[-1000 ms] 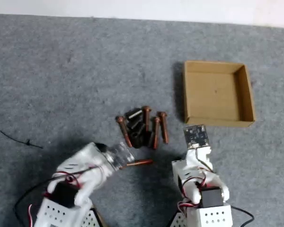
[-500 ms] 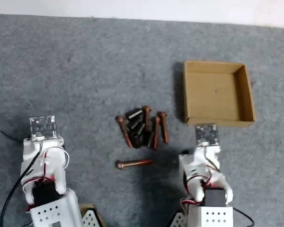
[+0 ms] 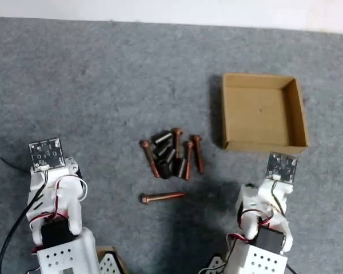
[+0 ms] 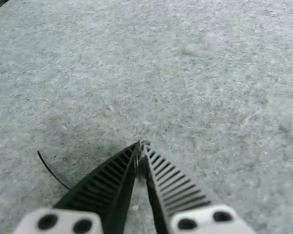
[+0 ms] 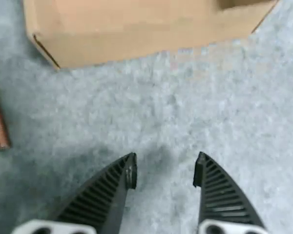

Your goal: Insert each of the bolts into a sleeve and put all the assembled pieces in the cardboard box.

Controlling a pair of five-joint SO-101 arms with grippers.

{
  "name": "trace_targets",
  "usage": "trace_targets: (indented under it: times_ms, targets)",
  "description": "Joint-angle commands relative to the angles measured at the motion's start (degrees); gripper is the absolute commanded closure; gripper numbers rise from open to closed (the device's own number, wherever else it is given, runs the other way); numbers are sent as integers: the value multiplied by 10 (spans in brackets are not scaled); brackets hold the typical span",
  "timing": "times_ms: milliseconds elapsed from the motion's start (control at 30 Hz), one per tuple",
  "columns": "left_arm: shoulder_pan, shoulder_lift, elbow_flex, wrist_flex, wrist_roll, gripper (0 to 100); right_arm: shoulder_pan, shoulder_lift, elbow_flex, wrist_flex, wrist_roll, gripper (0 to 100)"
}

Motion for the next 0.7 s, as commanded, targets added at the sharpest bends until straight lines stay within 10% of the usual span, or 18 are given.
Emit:
trace_targets:
  times_ms: [0, 200, 667]
  targets:
    - [2, -5, 1, -4, 4, 976, -107, 4, -73, 3, 6, 812]
    - [-39, -5, -12, 7, 4, 976, -292, 148, -120, -62, 2, 811]
    - [-39, -5, -7, 7, 3, 976, -448, 821, -563, -106, -125, 812]
